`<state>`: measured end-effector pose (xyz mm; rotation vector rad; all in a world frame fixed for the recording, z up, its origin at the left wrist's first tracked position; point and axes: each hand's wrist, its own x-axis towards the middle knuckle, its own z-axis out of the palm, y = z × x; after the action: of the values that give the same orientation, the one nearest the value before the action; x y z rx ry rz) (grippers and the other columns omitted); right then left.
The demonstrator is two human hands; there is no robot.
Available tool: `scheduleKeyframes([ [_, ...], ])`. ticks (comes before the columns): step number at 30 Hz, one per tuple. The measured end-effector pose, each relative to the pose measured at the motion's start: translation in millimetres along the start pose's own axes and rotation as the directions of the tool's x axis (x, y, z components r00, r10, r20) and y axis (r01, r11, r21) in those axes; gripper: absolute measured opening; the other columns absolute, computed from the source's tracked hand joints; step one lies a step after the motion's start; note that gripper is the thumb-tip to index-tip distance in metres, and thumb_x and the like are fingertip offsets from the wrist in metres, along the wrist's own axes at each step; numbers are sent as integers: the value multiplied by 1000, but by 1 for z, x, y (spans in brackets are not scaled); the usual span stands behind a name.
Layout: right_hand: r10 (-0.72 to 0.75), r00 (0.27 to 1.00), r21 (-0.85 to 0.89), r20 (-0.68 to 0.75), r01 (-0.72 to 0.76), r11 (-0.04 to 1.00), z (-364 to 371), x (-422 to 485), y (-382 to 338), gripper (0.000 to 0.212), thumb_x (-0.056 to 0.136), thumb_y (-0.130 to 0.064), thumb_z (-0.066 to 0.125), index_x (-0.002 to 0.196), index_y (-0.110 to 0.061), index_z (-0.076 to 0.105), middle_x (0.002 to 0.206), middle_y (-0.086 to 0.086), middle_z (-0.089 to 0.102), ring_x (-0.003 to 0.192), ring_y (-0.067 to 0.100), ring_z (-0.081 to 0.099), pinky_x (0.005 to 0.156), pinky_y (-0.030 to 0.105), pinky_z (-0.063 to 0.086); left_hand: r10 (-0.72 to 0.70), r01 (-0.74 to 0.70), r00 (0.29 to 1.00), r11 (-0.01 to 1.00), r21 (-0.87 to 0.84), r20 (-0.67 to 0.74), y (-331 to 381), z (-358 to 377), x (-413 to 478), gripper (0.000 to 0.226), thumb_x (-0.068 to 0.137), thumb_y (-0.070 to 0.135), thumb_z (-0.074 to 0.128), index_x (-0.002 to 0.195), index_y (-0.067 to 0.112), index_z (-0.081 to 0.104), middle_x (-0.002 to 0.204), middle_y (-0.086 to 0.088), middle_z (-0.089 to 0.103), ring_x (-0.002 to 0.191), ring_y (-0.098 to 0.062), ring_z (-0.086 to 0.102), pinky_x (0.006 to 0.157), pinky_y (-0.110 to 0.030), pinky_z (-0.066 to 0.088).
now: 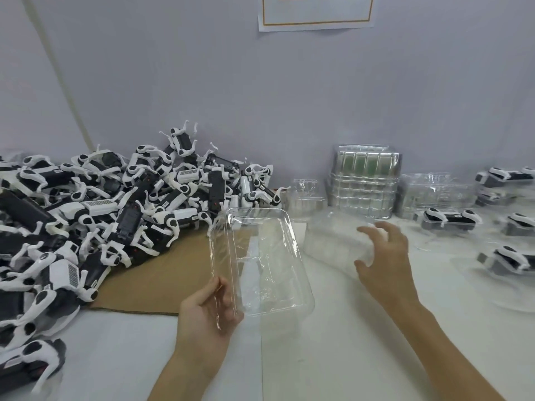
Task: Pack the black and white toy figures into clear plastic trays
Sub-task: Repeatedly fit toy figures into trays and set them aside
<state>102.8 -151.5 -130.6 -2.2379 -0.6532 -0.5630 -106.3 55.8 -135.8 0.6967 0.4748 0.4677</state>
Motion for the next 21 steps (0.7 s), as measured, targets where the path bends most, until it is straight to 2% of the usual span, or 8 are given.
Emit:
scheduleKeyframes([
  [2,87,988,2,-129,-87,996,-4,0,3,55,69,7,72,120,-12,62,115,10,46,103,30,47,86,38,44,9,-9,1000,1000,0,-20,0,2,-1,18,72,22,63,84,9,68,68,-1,49,57,-14,43,47,-23,40],
  [5,192,973,87,-128,-182,979,-6,1,8,43,75,6,66,112,-14,58,99,3,45,74,18,51,70,32,40,24,-23,999,1000,16,-44,-1,3,-2,13,71,22,62,77,11,65,65,-2,46,55,-15,41,45,-24,37],
  [9,237,971,168,44,-241,956,-5,1,8,44,85,1,63,126,-13,56,122,5,53,93,17,52,85,28,39,24,-20,996,999,49,-86,-2,0,0,18,81,23,56,91,9,64,67,-2,44,56,-16,38,44,-25,43],
  [13,198,942,363,271,-291,885,-3,-4,-15,25,94,-16,65,118,-23,59,123,-2,64,88,11,66,80,29,47,6,-6,999,1000,-4,-38,-3,1,0,13,74,24,56,76,11,58,60,-1,43,43,-14,37,39,-26,42],
  [15,88,858,541,507,-395,743,-3,-9,-34,21,95,-31,63,116,-28,59,120,-2,68,90,11,72,81,31,53,10,-11,1000,999,-46,-26,-3,1,0,12,73,21,55,77,11,58,58,0,41,41,-14,37,37,-25,41],
  [17,-71,705,573,705,-509,642,0,-18,-50,39,91,-49,64,124,-33,54,127,-4,64,100,13,71,81,29,55,34,-34,999,998,-57,-9,-4,2,-2,11,73,18,52,80,11,58,59,-2,42,44,-15,40,40,-26,42],
  [19,-157,590,550,792,-579,602,7,-28,-60,58,82,-55,67,133,-36,46,132,-6,59,106,17,70,79,27,53,48,-46,999,998,-44,24,-5,3,-3,9,73,13,50,77,11,59,63,-4,46,49,-17,42,47,-27,42],
  [21,-157,631,579,760,-547,605,12,-35,-66,56,84,-44,69,134,-37,44,130,-4,60,103,17,71,78,27,52,40,-39,997,999,-14,72,-5,4,-4,10,73,8,48,75,11,58,67,-5,51,53,-18,46,52,-28,41],
])
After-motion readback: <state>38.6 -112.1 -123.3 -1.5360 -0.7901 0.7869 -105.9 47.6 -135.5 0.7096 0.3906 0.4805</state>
